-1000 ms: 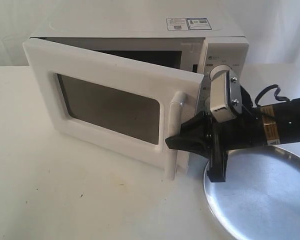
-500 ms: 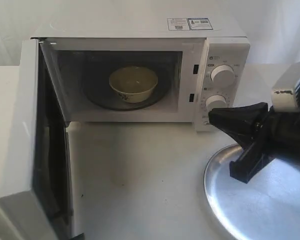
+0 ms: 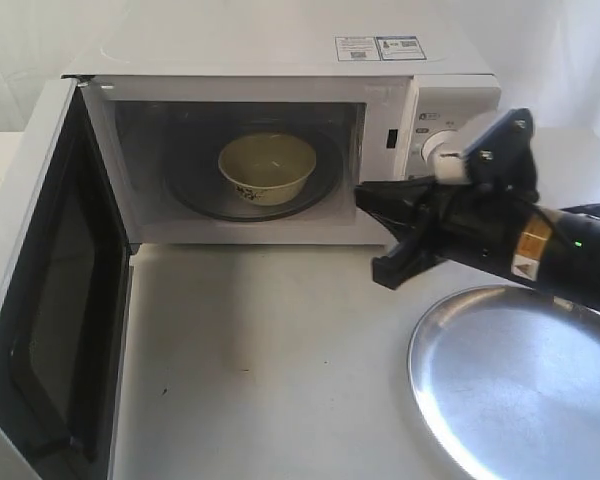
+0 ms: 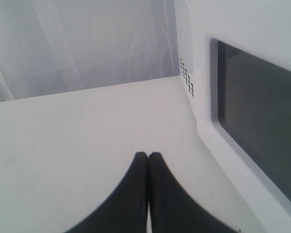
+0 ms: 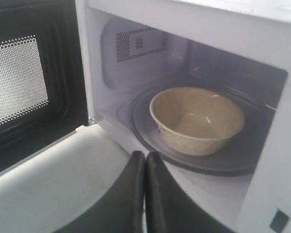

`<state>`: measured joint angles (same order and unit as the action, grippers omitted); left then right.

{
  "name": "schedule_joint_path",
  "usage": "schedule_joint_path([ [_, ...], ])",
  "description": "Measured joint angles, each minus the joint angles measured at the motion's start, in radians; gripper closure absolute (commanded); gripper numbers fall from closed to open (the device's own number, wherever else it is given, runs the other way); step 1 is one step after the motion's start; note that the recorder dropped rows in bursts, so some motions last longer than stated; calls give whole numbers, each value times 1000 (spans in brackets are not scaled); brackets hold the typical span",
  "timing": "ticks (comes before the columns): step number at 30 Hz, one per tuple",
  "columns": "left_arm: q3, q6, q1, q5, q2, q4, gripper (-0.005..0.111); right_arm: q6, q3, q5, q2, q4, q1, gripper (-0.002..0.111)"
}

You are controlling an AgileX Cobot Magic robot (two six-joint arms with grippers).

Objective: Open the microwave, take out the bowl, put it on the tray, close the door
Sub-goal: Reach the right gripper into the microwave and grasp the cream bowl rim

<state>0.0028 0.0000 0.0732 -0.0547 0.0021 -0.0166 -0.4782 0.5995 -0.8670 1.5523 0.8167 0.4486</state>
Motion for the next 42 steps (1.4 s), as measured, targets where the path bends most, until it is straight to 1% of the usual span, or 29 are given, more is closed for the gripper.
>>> schedule_joint_path([
  [3, 0, 0, 0, 0, 0, 0, 107, 102, 110, 87, 88, -58, 77, 108],
  [7, 0, 0, 0, 0, 0, 0, 107, 306, 274, 295, 194, -205, 183, 108],
  [10, 0, 0, 0, 0, 0, 0, 107, 387, 365, 378, 266, -262, 224, 108],
  [11, 0, 0, 0, 0, 0, 0, 107, 401, 390, 390, 285, -262, 231, 106],
  [14, 0, 0, 0, 0, 0, 0, 107, 430, 451, 414, 346, -235, 250, 93],
  [17, 0, 0, 0, 0, 0, 0, 107, 459, 509, 459, 400, -223, 269, 70],
  [19, 0, 0, 0, 0, 0, 0, 107, 471, 549, 490, 426, -217, 279, 59],
  [20, 0, 0, 0, 0, 0, 0, 107, 478, 563, 502, 434, -213, 281, 57],
  [27, 0, 0, 0, 0, 0, 0, 107, 543, 650, 585, 470, -211, 284, 60],
  [36, 0, 0, 0, 0, 0, 0, 107, 550, 756, 713, 549, -211, 284, 62],
  [38, 0, 0, 0, 0, 0, 0, 107, 550, 760, 720, 560, -211, 284, 73],
  [39, 0, 0, 0, 0, 0, 0, 107, 550, 762, 722, 561, -211, 284, 82],
  [40, 0, 0, 0, 0, 0, 0, 107, 550, 765, 722, 564, -211, 284, 97],
  [41, 0, 0, 0, 0, 0, 0, 107, 550, 765, 725, 564, -211, 284, 109],
  [42, 0, 0, 0, 0, 0, 0, 107, 549, 765, 725, 564, -211, 286, 108],
])
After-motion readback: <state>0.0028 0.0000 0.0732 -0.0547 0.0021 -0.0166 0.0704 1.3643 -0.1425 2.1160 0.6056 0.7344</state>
